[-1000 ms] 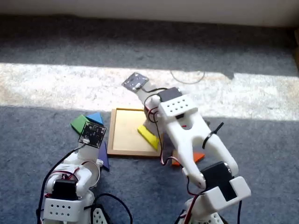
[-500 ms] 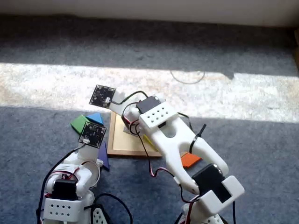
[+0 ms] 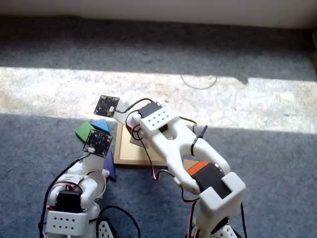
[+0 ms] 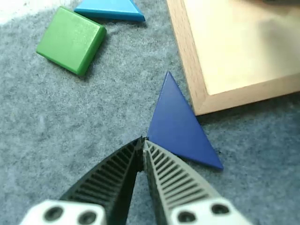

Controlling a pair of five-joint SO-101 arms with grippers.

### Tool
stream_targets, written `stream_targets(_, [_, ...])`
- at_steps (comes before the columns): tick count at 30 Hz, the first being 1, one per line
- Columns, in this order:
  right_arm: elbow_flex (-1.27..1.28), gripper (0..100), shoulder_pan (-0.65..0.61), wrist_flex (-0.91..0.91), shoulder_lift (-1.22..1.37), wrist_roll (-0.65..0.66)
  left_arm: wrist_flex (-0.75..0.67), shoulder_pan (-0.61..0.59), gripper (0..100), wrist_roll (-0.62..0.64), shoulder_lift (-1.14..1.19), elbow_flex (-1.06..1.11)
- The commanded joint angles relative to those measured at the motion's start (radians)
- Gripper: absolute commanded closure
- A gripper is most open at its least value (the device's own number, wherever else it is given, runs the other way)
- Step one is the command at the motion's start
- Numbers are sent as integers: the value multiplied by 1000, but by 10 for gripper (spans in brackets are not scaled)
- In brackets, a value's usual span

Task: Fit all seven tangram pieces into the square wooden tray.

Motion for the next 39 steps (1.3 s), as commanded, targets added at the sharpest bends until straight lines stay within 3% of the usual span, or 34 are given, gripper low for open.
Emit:
stream_targets(1, [-96, 605, -12, 61, -48, 9, 2, -13, 994, 8, -30, 21])
stream_targets(4, [-128, 649, -7, 150, -99, 6, 2, -13, 994, 8, -30, 21])
stream_targets(7, [-140, 821, 2, 200, -157, 2, 2, -13, 994, 8, -30, 21])
stream_targets(11, [-136, 998, 15, 205, -186, -137, 2, -13, 994, 8, -30, 21])
stream_targets(20, [-133, 981, 82, 68, -38, -316, 2, -13, 994, 8, -30, 21])
stream_targets(32, [-136, 981, 84, -65, 97, -384, 2, -13, 994, 8, -30, 21])
stream_targets(39, [-142, 981, 85, 53, -28, -384, 2, -13, 994, 8, -30, 21])
